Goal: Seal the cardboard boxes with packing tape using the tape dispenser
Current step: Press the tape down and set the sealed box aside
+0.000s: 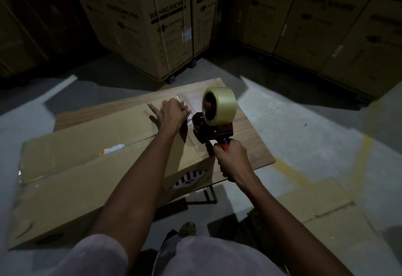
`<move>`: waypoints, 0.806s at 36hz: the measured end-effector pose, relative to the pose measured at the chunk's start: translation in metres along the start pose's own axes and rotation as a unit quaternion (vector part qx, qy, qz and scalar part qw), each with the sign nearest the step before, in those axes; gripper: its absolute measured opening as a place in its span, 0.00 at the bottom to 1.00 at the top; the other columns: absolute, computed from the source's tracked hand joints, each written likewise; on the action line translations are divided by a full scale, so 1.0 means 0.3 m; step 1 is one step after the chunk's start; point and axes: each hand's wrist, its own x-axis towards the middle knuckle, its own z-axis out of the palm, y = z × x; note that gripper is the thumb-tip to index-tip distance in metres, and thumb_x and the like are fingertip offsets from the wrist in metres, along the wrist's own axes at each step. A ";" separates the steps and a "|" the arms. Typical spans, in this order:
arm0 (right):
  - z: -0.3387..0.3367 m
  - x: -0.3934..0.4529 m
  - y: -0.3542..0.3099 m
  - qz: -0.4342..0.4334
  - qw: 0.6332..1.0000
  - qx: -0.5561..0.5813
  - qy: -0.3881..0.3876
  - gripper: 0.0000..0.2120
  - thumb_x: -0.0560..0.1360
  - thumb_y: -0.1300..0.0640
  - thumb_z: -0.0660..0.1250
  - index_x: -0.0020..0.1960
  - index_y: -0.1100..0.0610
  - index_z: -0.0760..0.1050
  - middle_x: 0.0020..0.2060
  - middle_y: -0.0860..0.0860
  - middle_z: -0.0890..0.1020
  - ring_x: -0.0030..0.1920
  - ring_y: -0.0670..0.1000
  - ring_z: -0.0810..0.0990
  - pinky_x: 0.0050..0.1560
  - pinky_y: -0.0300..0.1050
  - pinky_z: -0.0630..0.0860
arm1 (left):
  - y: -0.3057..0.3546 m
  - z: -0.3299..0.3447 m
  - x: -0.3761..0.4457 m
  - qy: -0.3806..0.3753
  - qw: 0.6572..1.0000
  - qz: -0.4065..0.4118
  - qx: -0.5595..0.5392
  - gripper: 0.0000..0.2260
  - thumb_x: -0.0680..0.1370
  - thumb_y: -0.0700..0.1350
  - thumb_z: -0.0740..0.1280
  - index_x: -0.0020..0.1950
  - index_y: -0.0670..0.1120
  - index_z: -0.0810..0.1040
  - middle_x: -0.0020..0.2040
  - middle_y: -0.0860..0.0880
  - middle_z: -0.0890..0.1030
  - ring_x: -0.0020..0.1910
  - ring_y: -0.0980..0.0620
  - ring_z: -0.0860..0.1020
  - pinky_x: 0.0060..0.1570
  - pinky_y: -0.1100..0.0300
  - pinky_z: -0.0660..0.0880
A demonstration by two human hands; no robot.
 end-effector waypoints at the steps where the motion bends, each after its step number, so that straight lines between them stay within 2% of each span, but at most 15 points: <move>1: 0.006 0.001 0.008 -0.002 1.000 -0.003 0.005 0.09 0.76 0.52 0.67 0.43 0.57 0.75 0.34 0.57 0.79 0.28 0.56 0.78 0.24 0.44 0.73 | -0.011 0.005 -0.001 -0.018 0.999 0.005 -0.039 0.11 0.80 0.53 0.69 0.54 0.47 0.85 0.58 0.42 0.84 0.69 0.42 0.75 0.76 0.31 0.48; 2: 0.014 0.000 0.017 -0.006 1.000 -0.008 0.009 0.09 0.76 0.51 0.67 0.43 0.56 0.75 0.35 0.57 0.79 0.30 0.57 0.78 0.26 0.47 0.75 | -0.025 0.009 -0.005 -0.041 0.997 0.011 -0.064 0.13 0.80 0.53 0.68 0.57 0.47 0.84 0.62 0.43 0.82 0.73 0.41 0.70 0.76 0.32 0.48; 4: 0.028 -0.007 0.035 -0.019 1.000 -0.017 0.016 0.08 0.77 0.51 0.67 0.45 0.55 0.75 0.35 0.56 0.79 0.34 0.60 0.80 0.33 0.56 0.81 | -0.051 0.013 -0.019 -0.086 0.994 0.046 -0.042 0.18 0.82 0.56 0.65 0.67 0.48 0.81 0.73 0.45 0.74 0.80 0.39 0.55 0.74 0.30 0.40; 5: 0.033 -0.011 0.041 -0.024 0.999 -0.024 0.018 0.09 0.77 0.50 0.67 0.46 0.55 0.75 0.36 0.57 0.80 0.35 0.61 0.81 0.35 0.59 0.82 | -0.063 0.015 -0.024 -0.108 0.992 0.068 -0.024 0.21 0.82 0.59 0.63 0.70 0.49 0.78 0.78 0.46 0.68 0.81 0.38 0.48 0.72 0.29 0.37; 7: 0.039 -0.014 0.047 -0.030 0.998 -0.041 0.021 0.10 0.77 0.49 0.68 0.49 0.56 0.76 0.39 0.59 0.81 0.39 0.64 0.82 0.38 0.62 0.83 | -0.079 0.019 -0.034 -0.132 0.986 0.098 0.006 0.24 0.82 0.63 0.60 0.72 0.51 0.76 0.82 0.49 0.59 0.81 0.37 0.42 0.71 0.27 0.36; 15: 0.030 -0.021 0.033 -0.025 0.999 -0.040 0.015 0.11 0.78 0.50 0.69 0.51 0.57 0.77 0.42 0.60 0.83 0.42 0.65 0.83 0.41 0.62 0.84 | -0.081 0.057 -0.077 -0.059 0.992 0.102 0.048 0.22 0.84 0.61 0.57 0.74 0.54 0.74 0.80 0.48 0.66 0.82 0.42 0.46 0.72 0.27 0.40; 18: 0.019 -0.022 0.018 -0.025 0.999 -0.041 0.015 0.09 0.77 0.50 0.68 0.48 0.56 0.77 0.39 0.59 0.83 0.37 0.63 0.83 0.35 0.56 0.83 | -0.078 0.062 -0.083 -0.047 0.992 0.095 0.061 0.22 0.84 0.60 0.57 0.75 0.54 0.72 0.77 0.45 0.70 0.82 0.43 0.47 0.73 0.27 0.42; 21: 0.009 -0.024 0.013 -0.030 0.999 -0.037 0.010 0.09 0.78 0.50 0.67 0.45 0.55 0.76 0.38 0.58 0.82 0.31 0.58 0.81 0.25 0.46 0.76 | -0.079 0.057 -0.091 -0.051 0.992 0.099 0.064 0.23 0.84 0.62 0.56 0.76 0.54 0.72 0.77 0.47 0.70 0.82 0.43 0.47 0.72 0.26 0.41; 24: -0.001 -0.041 0.023 -0.021 1.000 -0.018 0.001 0.10 0.77 0.49 0.67 0.44 0.55 0.76 0.35 0.56 0.80 0.27 0.54 0.78 0.23 0.41 0.72 | -0.077 0.050 -0.098 -0.053 0.992 0.096 0.061 0.22 0.84 0.62 0.57 0.75 0.56 0.73 0.77 0.48 0.70 0.82 0.43 0.47 0.72 0.26 0.39; 29: -0.017 -0.088 0.057 -0.007 1.000 -0.008 0.007 0.11 0.75 0.47 0.66 0.40 0.53 0.73 0.30 0.53 0.77 0.22 0.49 0.75 0.23 0.40 0.70 | -0.080 0.047 -0.107 -0.045 0.992 0.108 0.046 0.21 0.83 0.61 0.58 0.73 0.56 0.75 0.79 0.52 0.67 0.82 0.42 0.48 0.71 0.25 0.38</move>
